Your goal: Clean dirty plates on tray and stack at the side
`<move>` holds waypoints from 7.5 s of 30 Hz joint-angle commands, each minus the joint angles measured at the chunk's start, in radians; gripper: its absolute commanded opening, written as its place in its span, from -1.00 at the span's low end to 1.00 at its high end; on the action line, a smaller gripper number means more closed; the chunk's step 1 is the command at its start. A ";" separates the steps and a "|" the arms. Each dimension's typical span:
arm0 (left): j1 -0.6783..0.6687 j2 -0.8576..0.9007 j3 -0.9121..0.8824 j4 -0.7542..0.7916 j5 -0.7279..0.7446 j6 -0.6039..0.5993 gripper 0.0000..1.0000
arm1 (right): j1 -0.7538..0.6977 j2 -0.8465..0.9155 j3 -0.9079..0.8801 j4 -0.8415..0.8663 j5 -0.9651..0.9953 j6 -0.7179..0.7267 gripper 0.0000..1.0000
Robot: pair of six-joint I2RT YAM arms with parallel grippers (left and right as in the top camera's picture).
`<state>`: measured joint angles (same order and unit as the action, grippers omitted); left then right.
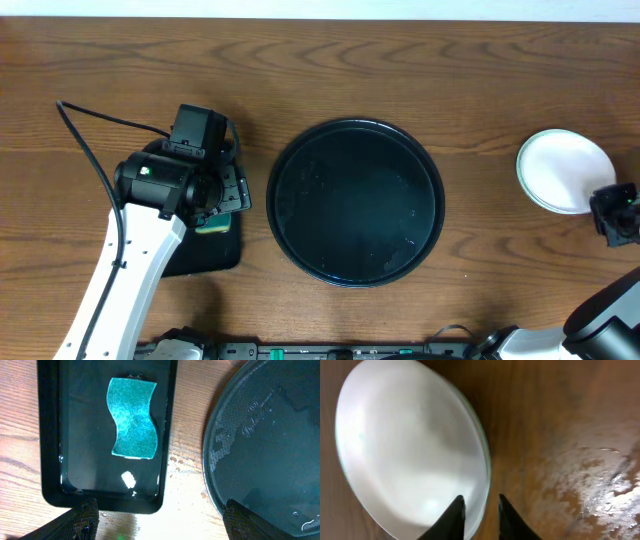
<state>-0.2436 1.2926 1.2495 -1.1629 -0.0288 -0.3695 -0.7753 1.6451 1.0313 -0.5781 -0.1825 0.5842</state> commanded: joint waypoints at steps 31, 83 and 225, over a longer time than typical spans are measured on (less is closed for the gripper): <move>-0.003 -0.660 0.010 -0.012 -0.151 0.040 0.60 | 0.795 -0.319 0.010 0.029 -0.041 -0.612 0.00; 0.049 -0.948 -0.196 0.278 -0.184 0.040 0.60 | 0.840 -0.322 0.009 -0.010 -0.001 -0.612 0.99; 0.363 -1.289 -1.246 1.092 0.044 -0.144 0.60 | 0.833 -1.640 -0.838 0.943 -0.076 -0.554 0.99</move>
<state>0.1154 0.0101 0.0154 -0.0242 0.0242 -0.5232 0.0586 0.0093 0.2886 0.2623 -0.2481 -0.0227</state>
